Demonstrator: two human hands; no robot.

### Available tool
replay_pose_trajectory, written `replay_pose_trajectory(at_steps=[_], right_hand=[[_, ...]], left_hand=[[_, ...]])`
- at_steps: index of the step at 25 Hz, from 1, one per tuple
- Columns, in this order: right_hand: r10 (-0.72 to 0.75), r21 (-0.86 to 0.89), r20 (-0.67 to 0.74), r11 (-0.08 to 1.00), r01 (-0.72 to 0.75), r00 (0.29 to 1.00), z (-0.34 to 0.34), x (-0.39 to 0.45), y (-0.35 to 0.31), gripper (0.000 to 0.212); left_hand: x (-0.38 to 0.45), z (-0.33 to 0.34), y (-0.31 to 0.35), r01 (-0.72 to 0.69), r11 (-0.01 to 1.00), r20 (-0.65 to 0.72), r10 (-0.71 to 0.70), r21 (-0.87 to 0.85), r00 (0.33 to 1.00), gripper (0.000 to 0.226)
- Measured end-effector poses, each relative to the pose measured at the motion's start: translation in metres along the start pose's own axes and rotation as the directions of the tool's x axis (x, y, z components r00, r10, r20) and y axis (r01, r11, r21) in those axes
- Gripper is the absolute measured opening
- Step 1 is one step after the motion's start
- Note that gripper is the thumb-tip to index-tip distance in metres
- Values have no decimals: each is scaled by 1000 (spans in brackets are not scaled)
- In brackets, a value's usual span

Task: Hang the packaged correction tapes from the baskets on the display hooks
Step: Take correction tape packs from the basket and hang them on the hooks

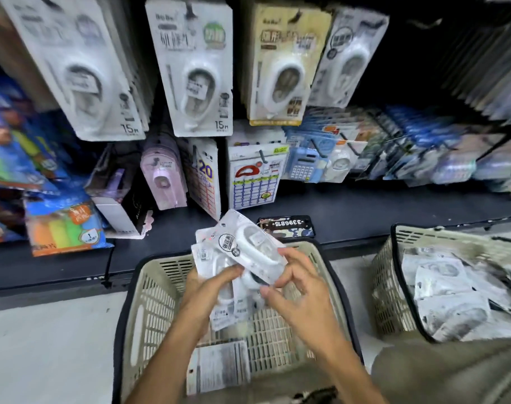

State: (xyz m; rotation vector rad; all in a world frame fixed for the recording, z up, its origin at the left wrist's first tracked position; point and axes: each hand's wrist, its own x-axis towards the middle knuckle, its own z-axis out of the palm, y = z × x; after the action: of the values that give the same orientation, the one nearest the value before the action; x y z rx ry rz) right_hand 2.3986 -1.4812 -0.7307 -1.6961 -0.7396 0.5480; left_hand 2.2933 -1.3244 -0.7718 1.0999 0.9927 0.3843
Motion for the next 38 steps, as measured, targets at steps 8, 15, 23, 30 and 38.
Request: replay_pose_trajectory(at_steps=[8, 15, 23, 30, 38], right_hand=[[114, 205, 68, 971, -126, 991, -57, 56, -110, 86], [145, 203, 2, 969, -143, 989, -112, 93, -168, 59], [130, 517, -85, 853, -68, 988, -136, 123, -173, 16], [278, 597, -317, 802, -37, 907, -146, 130, -170, 3], [375, 631, -197, 756, -176, 906, -140, 125, -166, 53]], left_hand=[[-58, 17, 143, -368, 922, 246, 331, 123, 911, 46], [-52, 44, 226, -285, 957, 256, 264, 51, 930, 65], [-27, 64, 242, -264, 952, 184, 290, -152, 939, 57], [-35, 71, 251, -335, 926, 223, 368, -172, 903, 59], [-45, 76, 263, -371, 905, 218, 412, -206, 885, 73]])
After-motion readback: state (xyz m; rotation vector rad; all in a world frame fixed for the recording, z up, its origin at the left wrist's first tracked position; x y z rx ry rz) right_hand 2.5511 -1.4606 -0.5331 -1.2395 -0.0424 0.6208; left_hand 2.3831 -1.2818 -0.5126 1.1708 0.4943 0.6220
